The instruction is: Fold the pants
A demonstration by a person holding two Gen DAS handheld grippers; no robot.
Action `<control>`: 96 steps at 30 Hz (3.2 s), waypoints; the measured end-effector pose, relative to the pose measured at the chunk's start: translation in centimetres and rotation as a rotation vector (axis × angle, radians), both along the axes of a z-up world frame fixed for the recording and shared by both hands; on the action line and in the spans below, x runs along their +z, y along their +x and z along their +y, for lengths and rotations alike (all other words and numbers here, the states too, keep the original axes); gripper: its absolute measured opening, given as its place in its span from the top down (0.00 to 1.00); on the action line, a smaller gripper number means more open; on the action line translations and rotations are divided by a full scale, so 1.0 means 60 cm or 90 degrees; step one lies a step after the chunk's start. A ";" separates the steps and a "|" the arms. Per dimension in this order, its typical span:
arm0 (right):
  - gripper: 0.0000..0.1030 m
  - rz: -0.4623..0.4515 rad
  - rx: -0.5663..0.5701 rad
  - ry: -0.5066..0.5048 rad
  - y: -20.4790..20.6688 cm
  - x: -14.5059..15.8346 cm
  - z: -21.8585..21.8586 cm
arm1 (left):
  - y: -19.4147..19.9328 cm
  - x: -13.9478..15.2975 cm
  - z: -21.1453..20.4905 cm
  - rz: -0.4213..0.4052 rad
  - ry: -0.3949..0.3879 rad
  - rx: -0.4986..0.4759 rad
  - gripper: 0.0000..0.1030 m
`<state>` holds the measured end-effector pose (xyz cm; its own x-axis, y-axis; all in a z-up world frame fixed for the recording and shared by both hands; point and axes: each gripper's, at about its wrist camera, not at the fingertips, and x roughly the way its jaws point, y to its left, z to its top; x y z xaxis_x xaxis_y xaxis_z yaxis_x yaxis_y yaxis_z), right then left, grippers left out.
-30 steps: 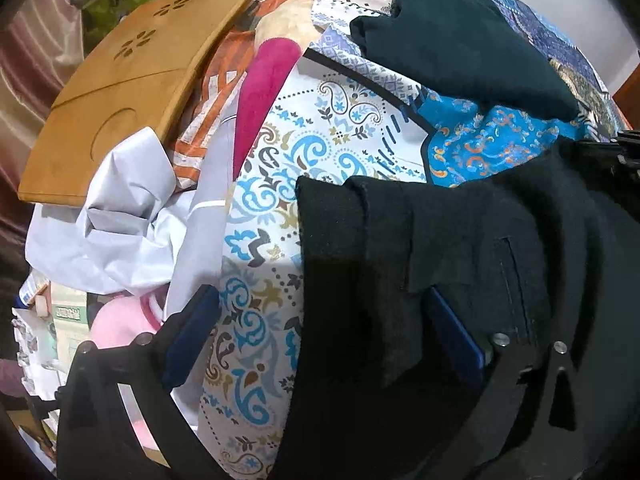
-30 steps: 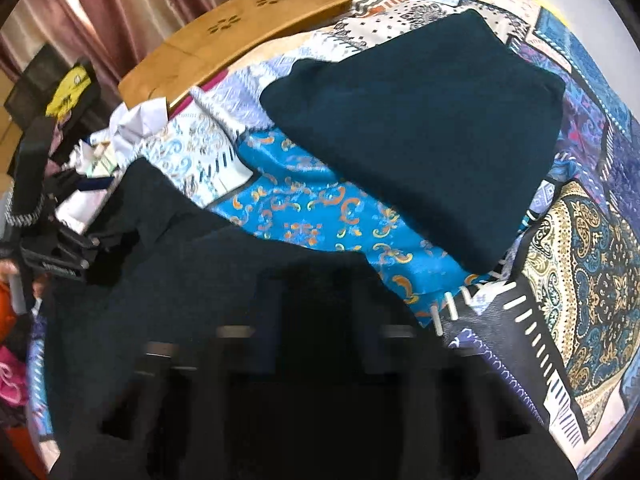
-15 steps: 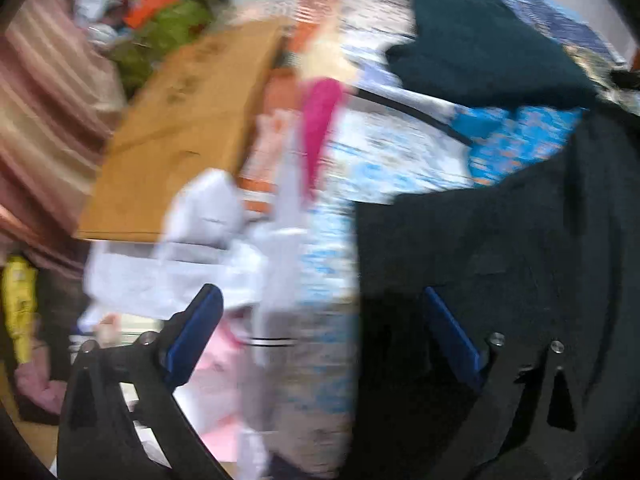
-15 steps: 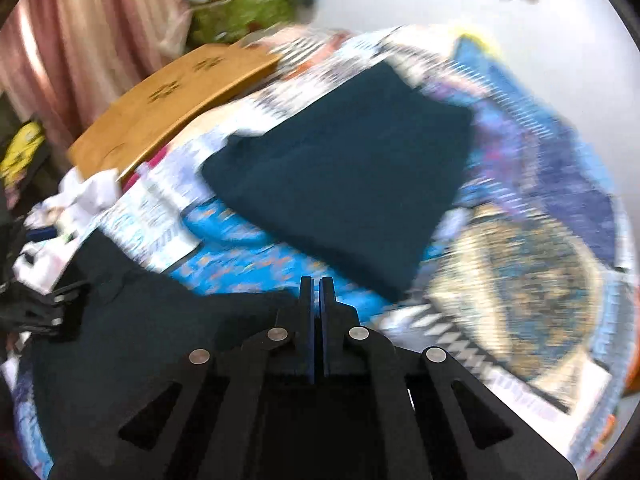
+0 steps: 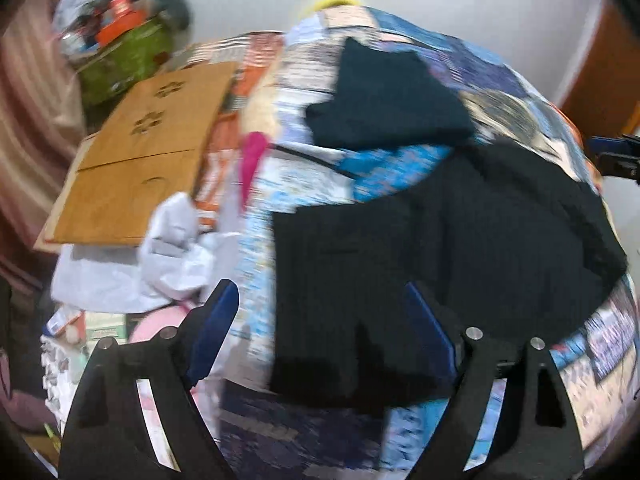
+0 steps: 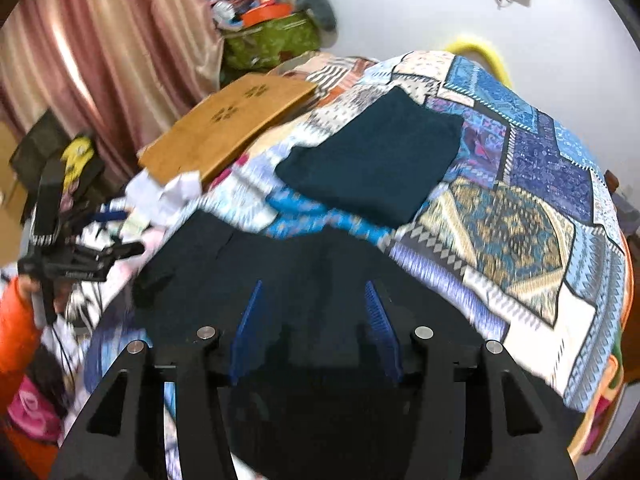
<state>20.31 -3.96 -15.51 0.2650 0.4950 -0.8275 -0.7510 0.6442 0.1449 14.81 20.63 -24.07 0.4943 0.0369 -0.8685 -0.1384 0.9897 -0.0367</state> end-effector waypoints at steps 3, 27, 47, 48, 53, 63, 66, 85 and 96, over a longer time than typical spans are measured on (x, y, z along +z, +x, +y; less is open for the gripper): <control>0.53 0.024 0.000 0.005 -0.033 -0.026 -0.017 | 0.004 -0.005 -0.055 0.005 -0.008 -0.041 0.18; 0.51 0.105 -0.141 0.104 -0.115 -0.084 -0.165 | -0.025 -0.055 -0.129 0.080 0.072 -0.061 0.17; 0.46 0.134 -0.586 0.183 -0.163 -0.135 -0.526 | 0.187 -0.027 -0.383 0.065 0.046 -0.248 0.16; 0.46 0.139 -0.602 0.195 -0.163 -0.142 -0.537 | 0.192 -0.026 -0.399 0.061 0.051 -0.259 0.16; 0.46 0.176 -0.645 0.248 -0.160 -0.164 -0.572 | 0.230 -0.035 -0.472 0.091 0.043 -0.319 0.16; 0.46 0.145 -0.671 0.304 -0.129 -0.189 -0.585 | 0.270 -0.059 -0.600 0.104 0.094 -0.409 0.09; 0.61 0.121 -0.691 0.289 -0.120 -0.185 -0.586 | 0.290 -0.065 -0.626 0.117 0.078 -0.420 0.09; 0.94 -0.057 -0.588 0.357 -0.106 0.020 -0.552 | 0.257 0.095 -0.614 -0.069 0.044 -0.379 0.09; 0.94 -0.109 -0.457 0.378 -0.063 0.108 -0.403 | 0.181 0.208 -0.412 -0.182 -0.002 -0.244 0.04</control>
<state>16.51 -28.13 -9.00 0.7645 0.4943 -0.4139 -0.2456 0.8169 0.5219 25.70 -4.10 -11.62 0.6906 -0.1971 -0.6958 0.2524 0.9673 -0.0235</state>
